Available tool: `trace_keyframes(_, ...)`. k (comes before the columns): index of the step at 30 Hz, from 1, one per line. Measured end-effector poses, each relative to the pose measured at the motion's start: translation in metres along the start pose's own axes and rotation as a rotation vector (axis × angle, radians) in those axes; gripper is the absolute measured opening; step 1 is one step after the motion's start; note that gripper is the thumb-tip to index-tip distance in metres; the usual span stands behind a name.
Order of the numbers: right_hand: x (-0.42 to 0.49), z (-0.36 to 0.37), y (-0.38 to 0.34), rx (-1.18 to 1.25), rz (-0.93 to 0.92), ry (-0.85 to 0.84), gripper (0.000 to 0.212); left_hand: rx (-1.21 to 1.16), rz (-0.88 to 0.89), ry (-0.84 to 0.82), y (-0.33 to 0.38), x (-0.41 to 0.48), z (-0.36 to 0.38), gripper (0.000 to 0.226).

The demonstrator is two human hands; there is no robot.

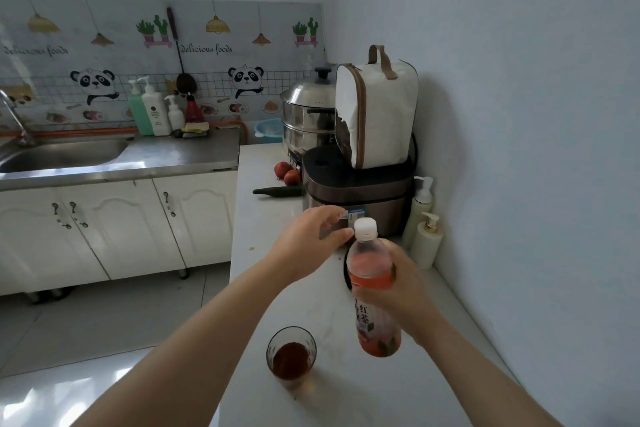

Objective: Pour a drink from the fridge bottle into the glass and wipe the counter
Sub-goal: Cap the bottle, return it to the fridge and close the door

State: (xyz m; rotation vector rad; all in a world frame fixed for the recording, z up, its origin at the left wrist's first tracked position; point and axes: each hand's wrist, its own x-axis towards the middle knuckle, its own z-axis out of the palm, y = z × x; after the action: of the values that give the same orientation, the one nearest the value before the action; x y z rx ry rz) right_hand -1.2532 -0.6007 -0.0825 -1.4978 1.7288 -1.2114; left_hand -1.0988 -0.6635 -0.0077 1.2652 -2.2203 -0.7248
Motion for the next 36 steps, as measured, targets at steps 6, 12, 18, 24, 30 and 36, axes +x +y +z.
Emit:
trace_keyframes(6,-0.017,-0.036,0.026,-0.055,0.046,0.188,0.074,0.321,0.016,-0.145,0.007,0.015,0.025,0.048)
trace_keyframes(12,-0.053,-0.061,0.028,-0.167,0.149,0.442,0.073,0.448,0.21,-0.317,0.023,0.028,0.053,0.052)
trace_keyframes(18,-0.126,-0.064,0.011,-0.202,0.323,0.779,0.08,0.477,0.506,-0.435,0.041,0.018,0.077,0.048)
trace_keyframes(24,-0.238,-0.051,-0.013,-0.273,0.499,1.055,0.08,0.412,0.789,-0.6,0.071,-0.033,0.108,0.052)
trace_keyframes(30,-0.367,-0.029,-0.048,-0.331,0.703,1.344,0.083,0.403,1.116,-0.733,0.128,-0.131,0.14,0.054)
trace_keyframes(36,-0.495,0.01,-0.099,-0.345,0.81,1.64,0.069,0.322,1.421,-0.853,0.176,-0.259,0.154,0.054)
